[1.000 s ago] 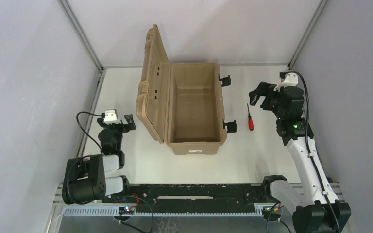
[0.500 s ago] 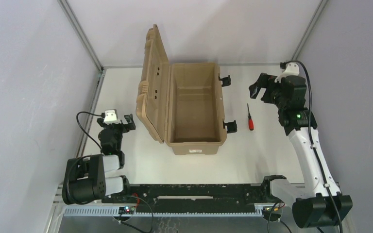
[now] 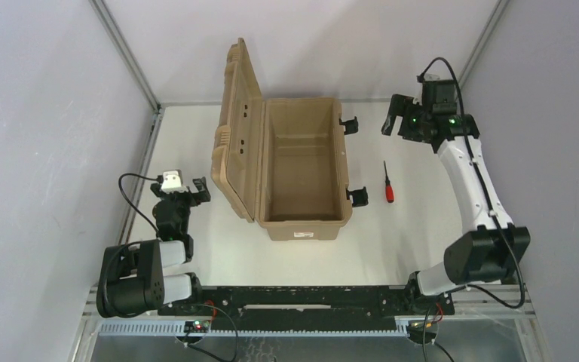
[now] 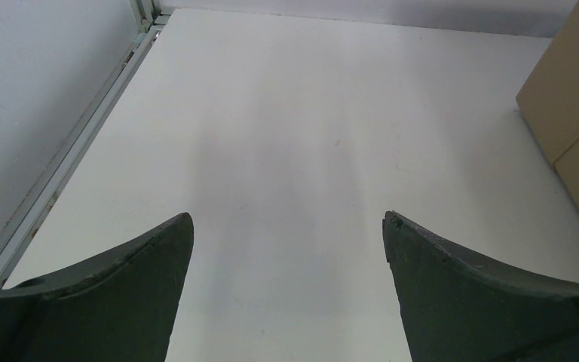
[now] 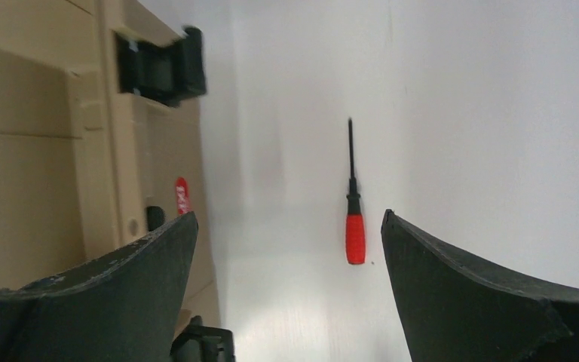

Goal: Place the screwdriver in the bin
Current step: Pick up the screwdriver from the center of the board.

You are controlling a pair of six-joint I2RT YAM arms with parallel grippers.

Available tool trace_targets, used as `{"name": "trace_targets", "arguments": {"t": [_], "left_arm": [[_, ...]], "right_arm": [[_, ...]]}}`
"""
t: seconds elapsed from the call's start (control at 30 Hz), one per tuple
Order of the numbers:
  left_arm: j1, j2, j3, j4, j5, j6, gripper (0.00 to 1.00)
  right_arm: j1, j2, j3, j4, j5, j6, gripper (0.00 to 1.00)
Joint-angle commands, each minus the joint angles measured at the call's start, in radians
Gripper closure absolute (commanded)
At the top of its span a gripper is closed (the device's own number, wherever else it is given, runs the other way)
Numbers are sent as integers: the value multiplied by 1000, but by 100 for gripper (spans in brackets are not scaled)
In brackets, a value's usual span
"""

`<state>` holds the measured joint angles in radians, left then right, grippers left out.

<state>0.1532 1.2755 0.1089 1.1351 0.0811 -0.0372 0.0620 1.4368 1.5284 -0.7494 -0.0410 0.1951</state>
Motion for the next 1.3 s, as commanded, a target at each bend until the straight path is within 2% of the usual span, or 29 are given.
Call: {"name": "trace_targets", "arguments": {"t": [0.0,0.27,0.43,0.73,1.1,1.27], "left_arm": [[-5,-12,39,23,-7,-1,0],[-5,-11,38,23,-7,-2,0],[-5,-11,39,23,-7,-2,0],[-5,-11,39,23,-7,-2,0],[-6,-11,40,22,-7,-1,0],[-5,-11,39,22,-7,-1,0]], "right_arm": [[12,85,37,-139,37,-21,0],[12,231,-34,-144,64,-17,1],[12,293,-105,-102,72,-7,4],[10,392,-192,-38,76,-1,17],[3,450,-209,-9,112,1,35],[4,469,-214,-2,119,-4,40]]}}
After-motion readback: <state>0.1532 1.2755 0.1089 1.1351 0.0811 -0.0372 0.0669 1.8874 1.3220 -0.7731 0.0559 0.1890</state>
